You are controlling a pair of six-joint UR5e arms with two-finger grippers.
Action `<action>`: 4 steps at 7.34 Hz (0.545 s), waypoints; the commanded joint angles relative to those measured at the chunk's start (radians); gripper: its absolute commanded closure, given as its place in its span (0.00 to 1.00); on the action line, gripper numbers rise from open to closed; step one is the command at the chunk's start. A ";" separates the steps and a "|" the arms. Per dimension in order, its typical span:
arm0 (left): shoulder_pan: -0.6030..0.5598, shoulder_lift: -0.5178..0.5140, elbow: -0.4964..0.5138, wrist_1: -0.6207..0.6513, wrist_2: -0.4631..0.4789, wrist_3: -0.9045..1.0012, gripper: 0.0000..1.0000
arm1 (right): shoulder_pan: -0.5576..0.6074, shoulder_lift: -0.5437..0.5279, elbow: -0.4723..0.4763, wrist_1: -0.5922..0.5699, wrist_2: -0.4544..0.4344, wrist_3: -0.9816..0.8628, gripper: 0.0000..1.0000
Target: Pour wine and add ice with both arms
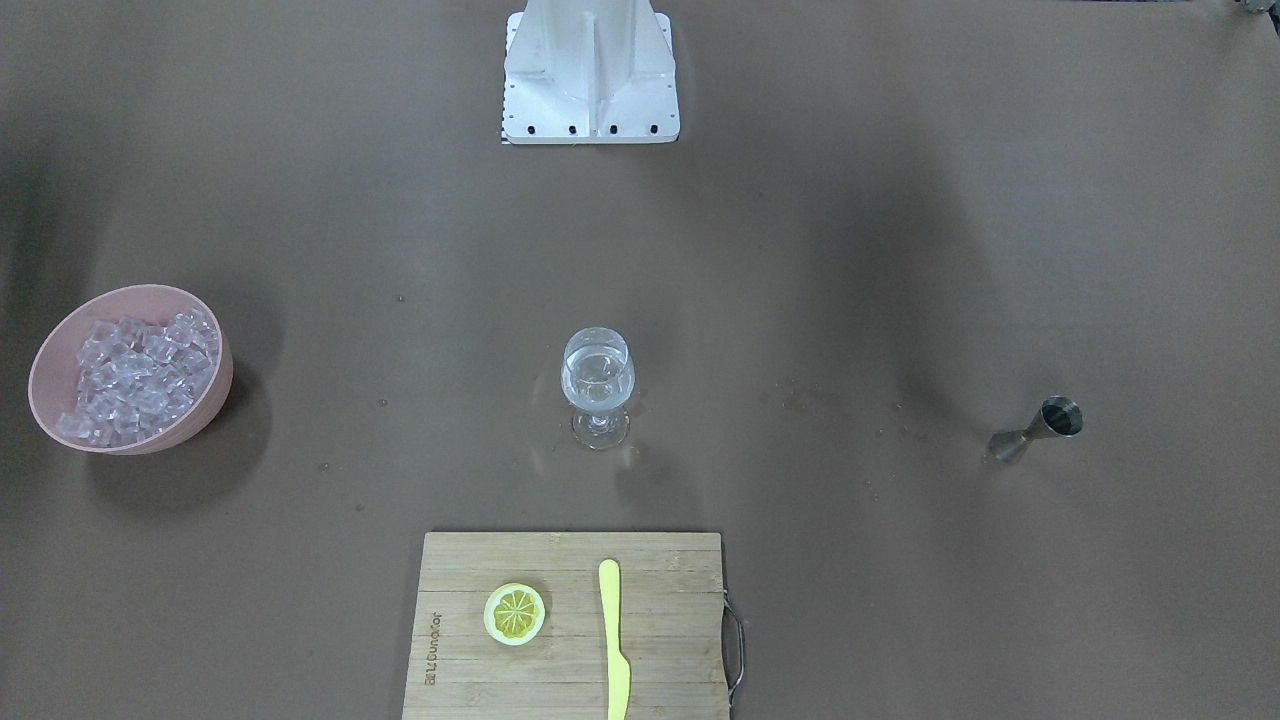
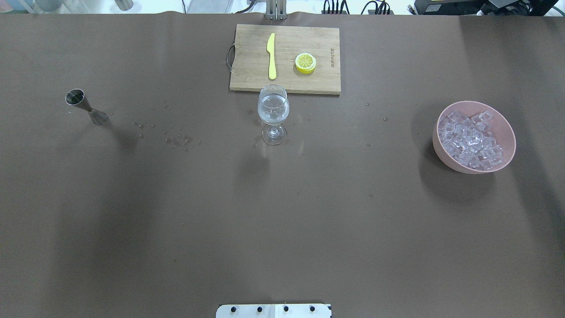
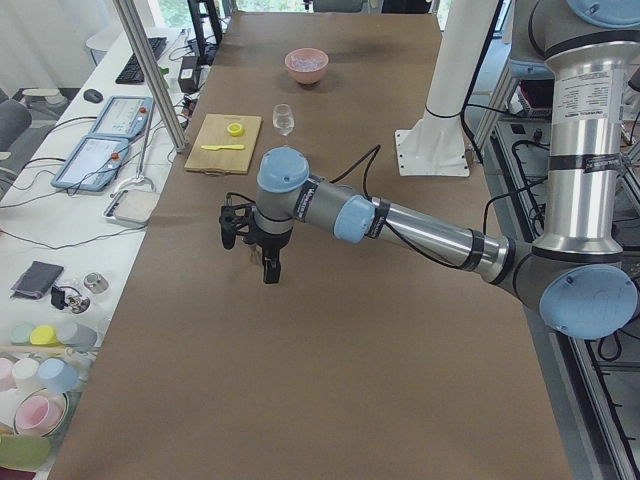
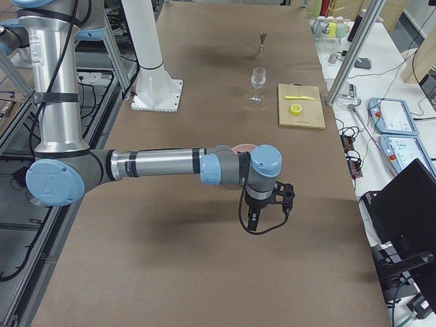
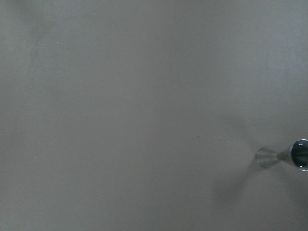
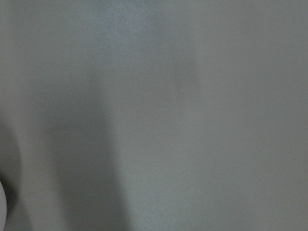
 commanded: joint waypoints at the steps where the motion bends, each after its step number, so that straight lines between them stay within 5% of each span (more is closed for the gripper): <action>1: 0.096 -0.025 -0.086 -0.002 0.033 -0.268 0.02 | -0.007 0.000 -0.001 0.001 -0.010 0.001 0.00; 4: 0.262 -0.039 -0.144 -0.008 0.283 -0.434 0.02 | -0.009 0.000 0.003 0.001 -0.007 0.002 0.00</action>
